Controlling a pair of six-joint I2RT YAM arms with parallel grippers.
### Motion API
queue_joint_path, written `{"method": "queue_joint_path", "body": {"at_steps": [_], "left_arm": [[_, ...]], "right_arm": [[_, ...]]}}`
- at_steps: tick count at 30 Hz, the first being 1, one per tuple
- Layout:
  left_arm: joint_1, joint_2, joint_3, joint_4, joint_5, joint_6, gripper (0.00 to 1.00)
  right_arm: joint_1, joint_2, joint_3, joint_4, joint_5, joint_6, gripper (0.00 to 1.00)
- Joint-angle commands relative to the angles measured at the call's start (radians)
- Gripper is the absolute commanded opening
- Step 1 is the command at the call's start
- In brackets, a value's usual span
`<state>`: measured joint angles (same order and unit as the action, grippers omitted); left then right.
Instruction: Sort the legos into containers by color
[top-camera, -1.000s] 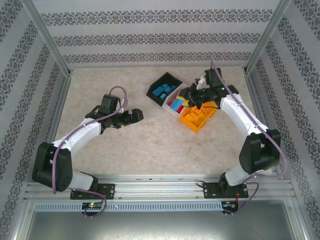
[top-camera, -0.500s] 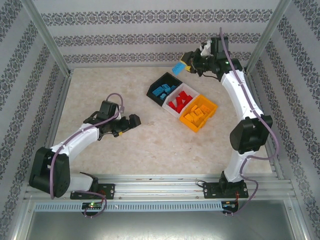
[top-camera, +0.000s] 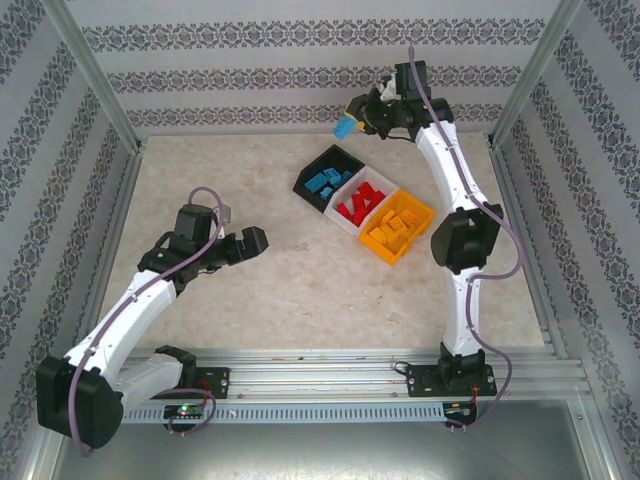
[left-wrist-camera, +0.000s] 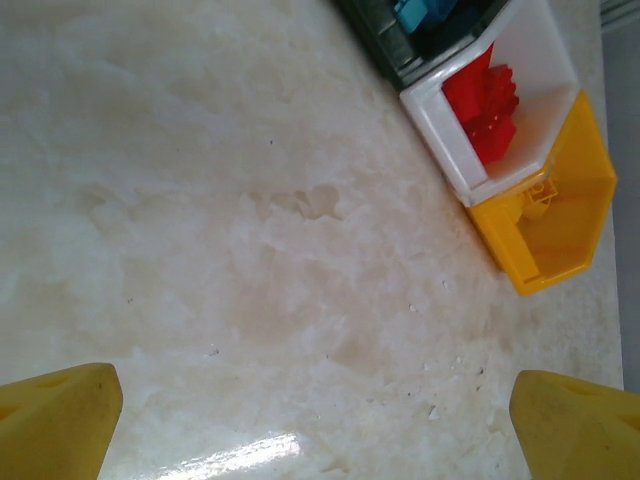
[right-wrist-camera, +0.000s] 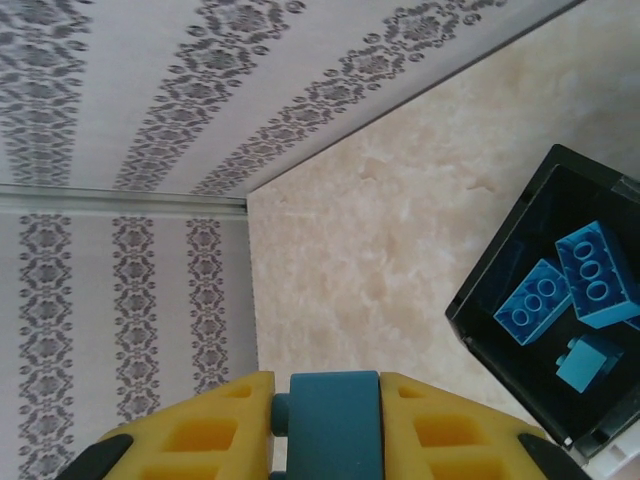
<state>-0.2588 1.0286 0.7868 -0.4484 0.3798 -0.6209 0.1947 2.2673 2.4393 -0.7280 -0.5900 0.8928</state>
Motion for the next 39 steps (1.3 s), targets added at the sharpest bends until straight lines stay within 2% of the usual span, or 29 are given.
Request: {"method": "queue_joint_path", "body": {"at_steps": [1,11,21,25,29,39], "left_arm": [[0.016,-0.048,-0.034,-0.025,-0.074,0.004,1.0],[0.019,-0.219,-0.077,-0.068,-0.194,0.016,1.0],[0.02,-0.379,-0.198,-0.004,-0.264,-0.008,1.0],[0.021,-0.397,-0.221,0.03,-0.281,0.001,1.0],[0.019,-0.394,-0.222,0.051,-0.293,0.007,1.0],[0.019,-0.386,-0.226,0.08,-0.295,0.022,1.0]], "right_arm": [[0.011,0.072,0.089,-0.037,0.007,0.001,0.25],[0.014,0.224,0.185,0.001,-0.01,0.063,0.27],[0.024,0.292,0.236,0.025,-0.012,0.111,0.29],[0.026,0.306,0.24,0.037,-0.013,0.124,0.33],[0.028,0.325,0.268,0.042,-0.016,0.135,0.43],[0.032,0.325,0.273,0.042,-0.014,0.14,0.51]]}}
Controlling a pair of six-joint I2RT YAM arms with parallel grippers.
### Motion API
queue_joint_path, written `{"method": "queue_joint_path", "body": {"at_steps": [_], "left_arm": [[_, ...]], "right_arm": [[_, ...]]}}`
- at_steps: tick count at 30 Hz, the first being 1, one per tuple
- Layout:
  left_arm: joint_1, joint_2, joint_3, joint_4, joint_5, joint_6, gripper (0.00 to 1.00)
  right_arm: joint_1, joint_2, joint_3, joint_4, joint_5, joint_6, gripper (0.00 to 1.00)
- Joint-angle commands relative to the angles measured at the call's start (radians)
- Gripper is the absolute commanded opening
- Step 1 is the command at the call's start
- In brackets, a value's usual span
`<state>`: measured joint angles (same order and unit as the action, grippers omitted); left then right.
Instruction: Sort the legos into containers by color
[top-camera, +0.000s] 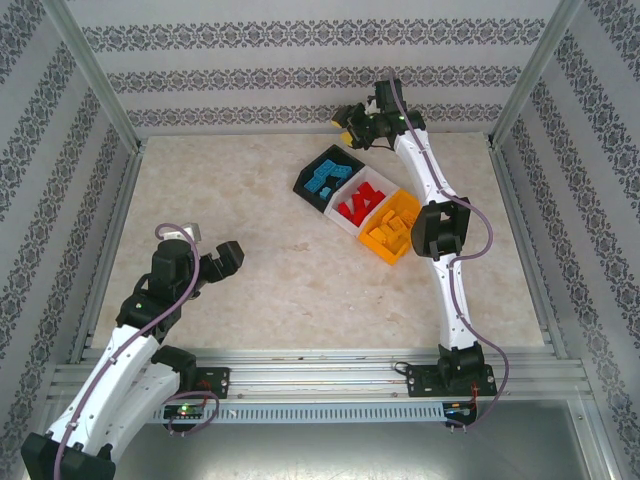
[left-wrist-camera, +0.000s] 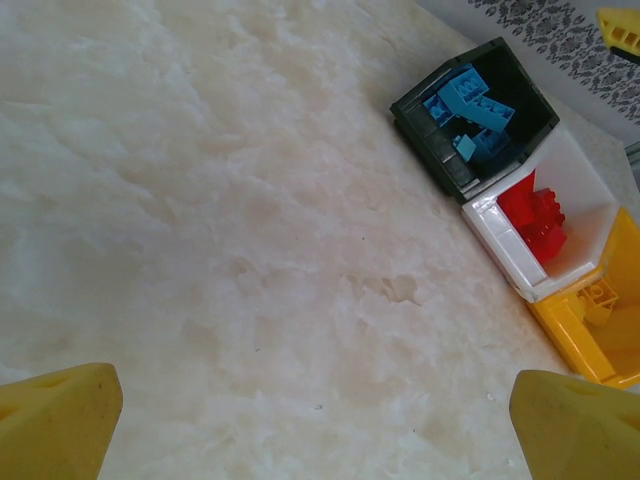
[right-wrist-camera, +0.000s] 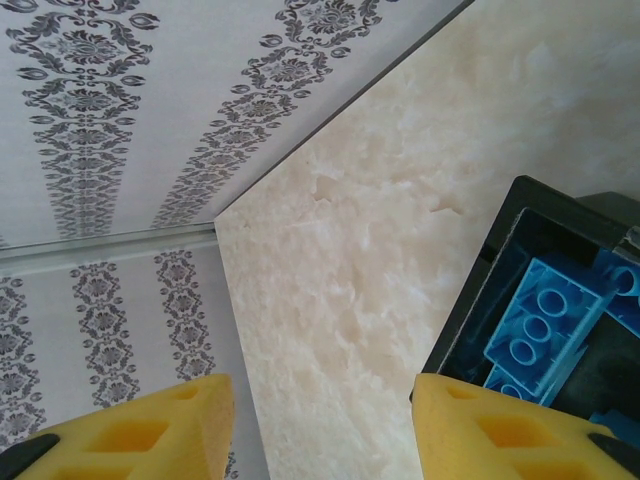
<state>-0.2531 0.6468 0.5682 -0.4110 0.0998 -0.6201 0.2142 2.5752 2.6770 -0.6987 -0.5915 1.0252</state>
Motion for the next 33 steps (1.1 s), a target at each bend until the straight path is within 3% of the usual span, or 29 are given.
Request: {"method": "queue_joint_path", "body": {"at_steps": [1,20,31,33], "left_arm": [[0.014,-0.007,-0.006,0.04,-0.017,0.022,1.0],[0.014,-0.014,-0.046,0.118,-0.029,-0.004,1.0],[0.013,0.101,-0.021,0.222,-0.067,-0.076,1.0],[0.014,0.119,-0.02,0.234,-0.076,-0.088,1.0]], "right_arm": [[0.013,0.015,0.036,0.013,-0.012,0.008,0.51],[0.003,-0.152,-0.082,-0.061,-0.021,-0.107,0.54],[-0.043,-0.44,-0.442,-0.049,0.032,-0.301,0.62],[-0.054,-0.49,-0.507,-0.035,0.036,-0.328,0.73]]}}
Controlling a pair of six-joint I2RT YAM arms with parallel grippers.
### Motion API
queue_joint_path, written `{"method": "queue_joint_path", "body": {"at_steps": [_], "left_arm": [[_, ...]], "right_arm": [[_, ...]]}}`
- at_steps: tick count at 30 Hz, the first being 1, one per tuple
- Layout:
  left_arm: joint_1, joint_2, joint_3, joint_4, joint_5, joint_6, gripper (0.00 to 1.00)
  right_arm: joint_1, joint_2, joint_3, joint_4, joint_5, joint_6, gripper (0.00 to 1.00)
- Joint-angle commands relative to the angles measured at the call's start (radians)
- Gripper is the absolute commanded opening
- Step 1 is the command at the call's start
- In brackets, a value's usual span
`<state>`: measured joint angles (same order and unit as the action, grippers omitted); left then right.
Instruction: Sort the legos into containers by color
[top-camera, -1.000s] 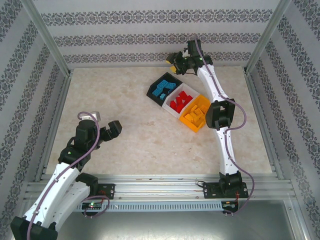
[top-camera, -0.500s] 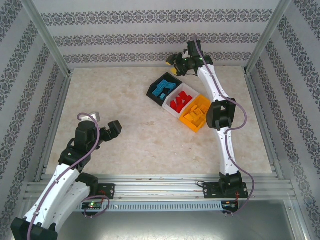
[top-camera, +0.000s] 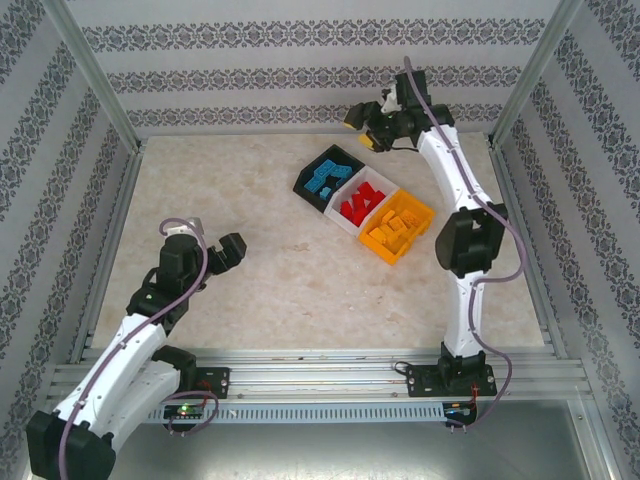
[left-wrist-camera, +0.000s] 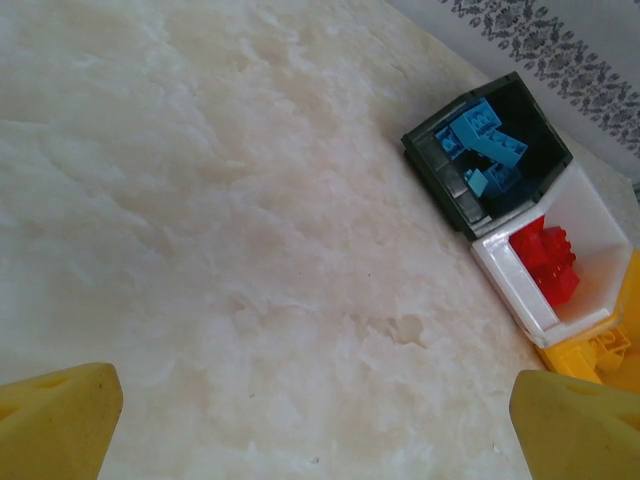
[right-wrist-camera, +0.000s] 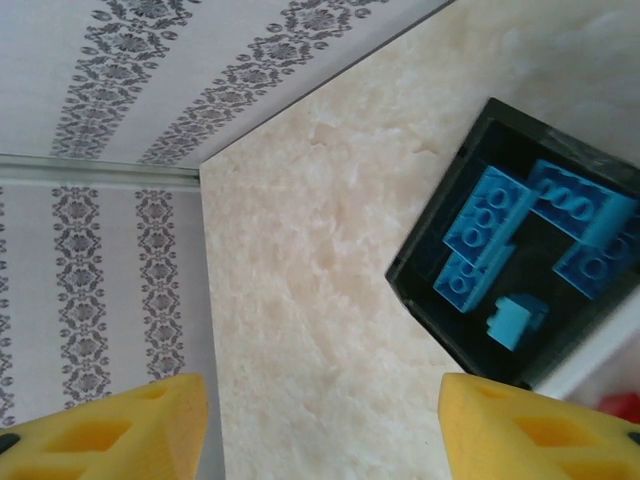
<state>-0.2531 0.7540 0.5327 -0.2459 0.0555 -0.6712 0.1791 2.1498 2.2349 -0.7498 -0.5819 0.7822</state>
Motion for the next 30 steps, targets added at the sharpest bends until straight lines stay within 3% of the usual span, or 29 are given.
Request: {"method": "queue_joint_path", "body": {"at_steps": [1,10,22,26,30], "left_arm": [[0.013,0.021,0.018,0.075,-0.037,-0.042,1.0],[0.014,0.093,-0.005,0.209,-0.07,-0.042,1.0],[0.015,0.378,0.104,0.337,-0.079,-0.066,1.0],[0.014,0.464,0.151,0.332,-0.07,-0.077,1.0],[0.015,0.494,0.162,0.347,-0.091,-0.045,1.0]], "right_arm": [[-0.025,-0.086,-0.096,0.022,0.033,-0.101,0.96],[-0.078,-0.296,-0.339,0.053,0.086,-0.186,0.98],[-0.232,-0.606,-0.719,0.162,0.199,-0.207,0.98],[-0.254,-0.73,-0.879,0.286,0.321,-0.256,0.98],[-0.251,-0.881,-1.136,0.572,0.431,-0.392,0.98]]}}
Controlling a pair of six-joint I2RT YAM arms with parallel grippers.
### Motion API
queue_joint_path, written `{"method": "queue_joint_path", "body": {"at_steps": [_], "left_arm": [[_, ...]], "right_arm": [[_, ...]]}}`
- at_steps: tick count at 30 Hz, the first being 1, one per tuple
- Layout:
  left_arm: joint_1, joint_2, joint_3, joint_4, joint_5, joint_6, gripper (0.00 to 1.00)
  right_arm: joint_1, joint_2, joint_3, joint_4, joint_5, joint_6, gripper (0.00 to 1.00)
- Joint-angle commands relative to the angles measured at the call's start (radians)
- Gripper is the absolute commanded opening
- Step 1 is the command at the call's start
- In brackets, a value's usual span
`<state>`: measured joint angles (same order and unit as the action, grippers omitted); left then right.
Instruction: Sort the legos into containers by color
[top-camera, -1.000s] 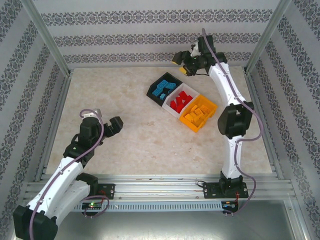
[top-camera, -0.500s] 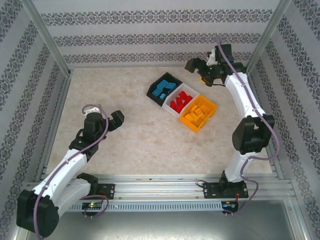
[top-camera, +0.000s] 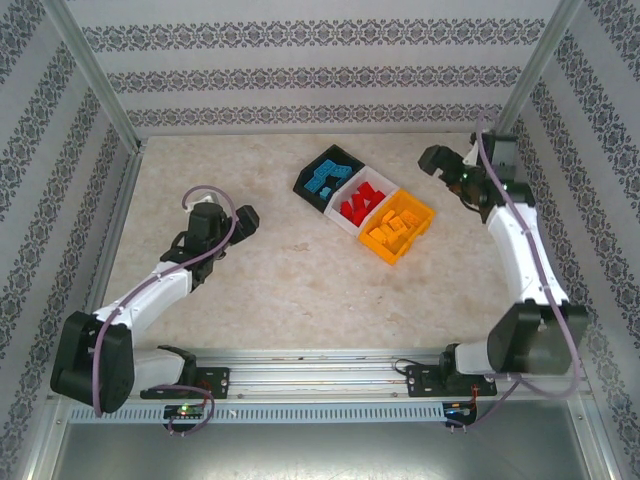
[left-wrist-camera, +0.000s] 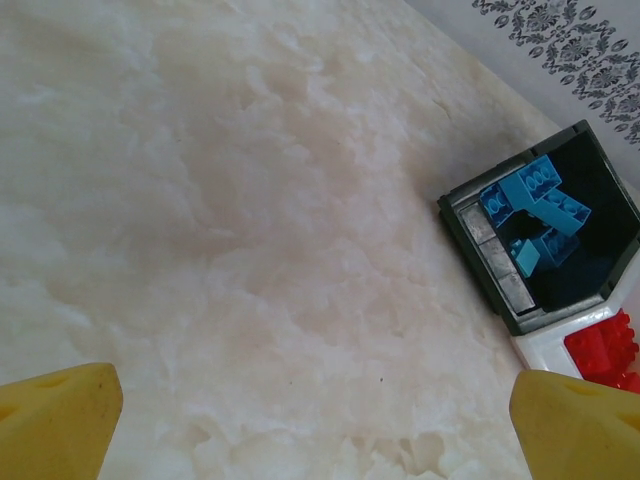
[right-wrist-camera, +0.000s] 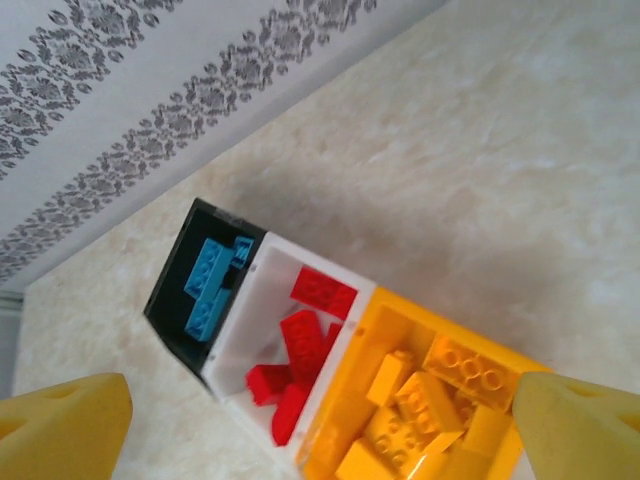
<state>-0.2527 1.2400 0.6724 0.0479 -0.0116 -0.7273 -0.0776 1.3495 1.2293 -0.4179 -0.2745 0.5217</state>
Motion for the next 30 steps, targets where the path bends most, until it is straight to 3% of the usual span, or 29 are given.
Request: {"method": "queue_joint_path", "body": {"at_steps": [1,5,8,12,18,20,22,27,30], "left_arm": [[0.013,0.009,0.021,0.05,-0.044,0.025,1.0],[0.015,-0.008,-0.024,0.096,-0.171,0.124,1.0],[0.014,-0.036,-0.046,0.093,-0.273,0.198,1.0],[0.023,-0.052,-0.024,0.004,-0.368,0.279,1.0],[0.071,0.009,-0.012,0.04,-0.386,0.361,1.0],[0.095,0.037,-0.025,0.114,-0.403,0.407,1.0],[0.117,0.061,-0.043,0.196,-0.416,0.459,1.0],[0.181,0.147,-0.061,0.342,-0.36,0.579,1.0],[0.209,0.191,-0.074,0.476,-0.247,0.698,1.0]], "right_arm": [[0.007,-0.109,-0.196,0.304,0.146,-0.183,0.98],[-0.003,-0.159,-0.388,0.445,0.233,-0.296,0.98],[-0.011,-0.141,-0.436,0.46,0.203,-0.412,0.98],[-0.013,-0.065,-0.492,0.543,0.169,-0.423,0.98],[-0.007,0.1,-0.593,0.8,0.157,-0.429,0.98],[-0.007,0.149,-0.634,0.92,0.144,-0.422,0.98],[0.004,0.156,-0.635,0.923,0.108,-0.45,0.98],[0.034,0.11,-0.821,1.228,0.15,-0.474,0.98],[0.036,0.17,-0.918,1.449,0.154,-0.473,0.98]]}}
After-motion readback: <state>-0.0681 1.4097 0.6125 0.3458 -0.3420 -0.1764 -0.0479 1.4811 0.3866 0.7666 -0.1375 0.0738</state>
